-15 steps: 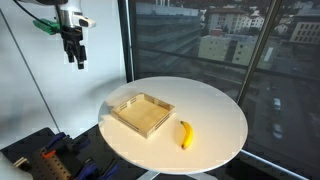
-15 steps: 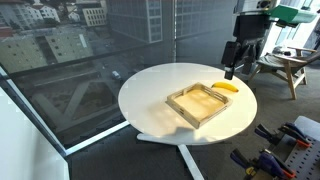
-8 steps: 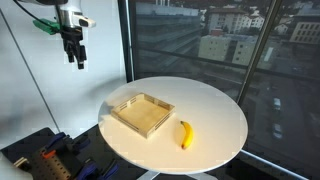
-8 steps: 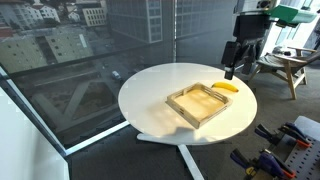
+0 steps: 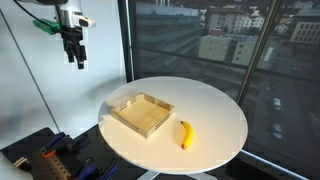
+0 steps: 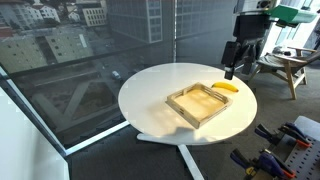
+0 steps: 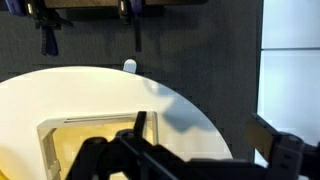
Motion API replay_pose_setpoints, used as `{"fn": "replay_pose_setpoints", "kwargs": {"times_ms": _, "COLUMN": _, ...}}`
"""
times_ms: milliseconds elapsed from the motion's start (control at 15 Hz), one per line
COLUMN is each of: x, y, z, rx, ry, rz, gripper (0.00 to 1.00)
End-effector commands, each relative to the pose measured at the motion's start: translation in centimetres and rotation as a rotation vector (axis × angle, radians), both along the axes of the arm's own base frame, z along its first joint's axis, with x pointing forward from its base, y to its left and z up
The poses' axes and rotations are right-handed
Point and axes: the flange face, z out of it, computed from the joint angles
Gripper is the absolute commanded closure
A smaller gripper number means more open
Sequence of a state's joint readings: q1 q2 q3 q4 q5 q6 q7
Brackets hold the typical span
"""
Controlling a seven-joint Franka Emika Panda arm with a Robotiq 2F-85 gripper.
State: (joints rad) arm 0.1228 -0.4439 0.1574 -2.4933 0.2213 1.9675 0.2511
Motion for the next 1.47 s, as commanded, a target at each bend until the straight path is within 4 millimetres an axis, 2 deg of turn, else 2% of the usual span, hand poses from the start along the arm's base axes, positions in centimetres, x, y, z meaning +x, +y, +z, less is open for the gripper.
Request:
{"fn": "replay_pose_setpoints", "kwargs": {"times_ms": 0, "x": 0.01, "y": -0.01, "z": 0.04, "rx": 0.000, "ry": 0.001, "rz": 0.000, "gripper": 0.00}}
{"fn": "replay_pose_setpoints", "kwargs": {"times_ms": 733, "x": 0.05, "y": -0.01, "z": 0.07, "rx": 0.000, "ry": 0.000, "rz": 0.000, "gripper": 0.00}}
{"fn": "replay_pose_setpoints", "kwargs": {"times_ms": 1400, "x": 0.97, "y": -0.51, "z": 0.84, "rx": -0.006, "ry": -0.020, "rz": -0.018, "gripper": 0.00}}
